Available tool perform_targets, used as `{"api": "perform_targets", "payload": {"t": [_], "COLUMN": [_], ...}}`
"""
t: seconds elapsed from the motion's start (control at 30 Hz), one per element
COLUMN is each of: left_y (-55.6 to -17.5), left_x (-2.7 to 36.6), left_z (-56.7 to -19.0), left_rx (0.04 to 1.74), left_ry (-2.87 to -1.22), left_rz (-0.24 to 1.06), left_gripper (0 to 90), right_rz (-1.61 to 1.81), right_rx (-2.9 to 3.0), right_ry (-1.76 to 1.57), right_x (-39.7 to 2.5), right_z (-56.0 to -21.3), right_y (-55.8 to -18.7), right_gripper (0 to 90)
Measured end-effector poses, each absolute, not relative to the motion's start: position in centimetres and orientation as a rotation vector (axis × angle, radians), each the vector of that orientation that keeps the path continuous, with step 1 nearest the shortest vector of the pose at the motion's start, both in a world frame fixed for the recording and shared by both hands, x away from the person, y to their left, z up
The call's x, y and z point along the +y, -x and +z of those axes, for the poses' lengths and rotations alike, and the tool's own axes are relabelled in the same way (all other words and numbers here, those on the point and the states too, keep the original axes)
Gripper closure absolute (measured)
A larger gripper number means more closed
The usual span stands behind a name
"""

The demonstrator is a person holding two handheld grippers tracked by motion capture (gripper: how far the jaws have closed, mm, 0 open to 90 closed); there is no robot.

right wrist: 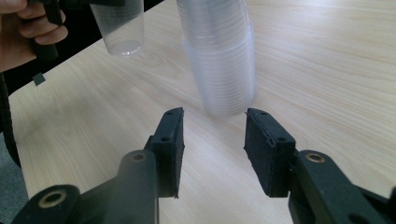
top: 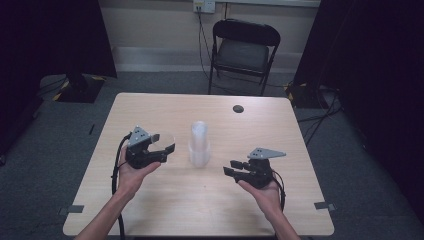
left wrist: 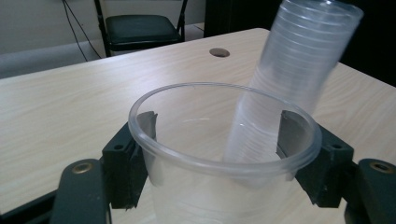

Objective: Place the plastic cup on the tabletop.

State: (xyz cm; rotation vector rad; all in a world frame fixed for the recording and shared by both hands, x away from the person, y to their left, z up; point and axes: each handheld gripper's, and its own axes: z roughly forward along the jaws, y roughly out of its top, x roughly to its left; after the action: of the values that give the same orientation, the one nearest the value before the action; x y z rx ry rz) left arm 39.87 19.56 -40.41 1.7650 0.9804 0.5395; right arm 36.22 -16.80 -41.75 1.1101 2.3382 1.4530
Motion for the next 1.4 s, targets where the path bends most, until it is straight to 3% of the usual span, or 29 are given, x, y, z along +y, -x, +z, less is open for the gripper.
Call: {"api": "perform_targets", "payload": {"t": [0.7,1.4], "left_y": [-43.7,-47.8], "left_x": [19.5,19.7], "left_z": [-39.1,-42.9], "left_rx": [0.964,1.045], "left_ry": [-1.727,-1.760], "left_rz": [0.585,0.559], "left_gripper": [28.8,28.8], "right_rz": [1.439,1.437], "right_rx": [2.322,2.337], "right_ry": [-1.161,-1.179], "right_x": [-17.5,-17.4], "right_z": [-42.1,-42.5], "right_y": [-36.4,-36.6], "right_gripper": [57.7,58.1]}}
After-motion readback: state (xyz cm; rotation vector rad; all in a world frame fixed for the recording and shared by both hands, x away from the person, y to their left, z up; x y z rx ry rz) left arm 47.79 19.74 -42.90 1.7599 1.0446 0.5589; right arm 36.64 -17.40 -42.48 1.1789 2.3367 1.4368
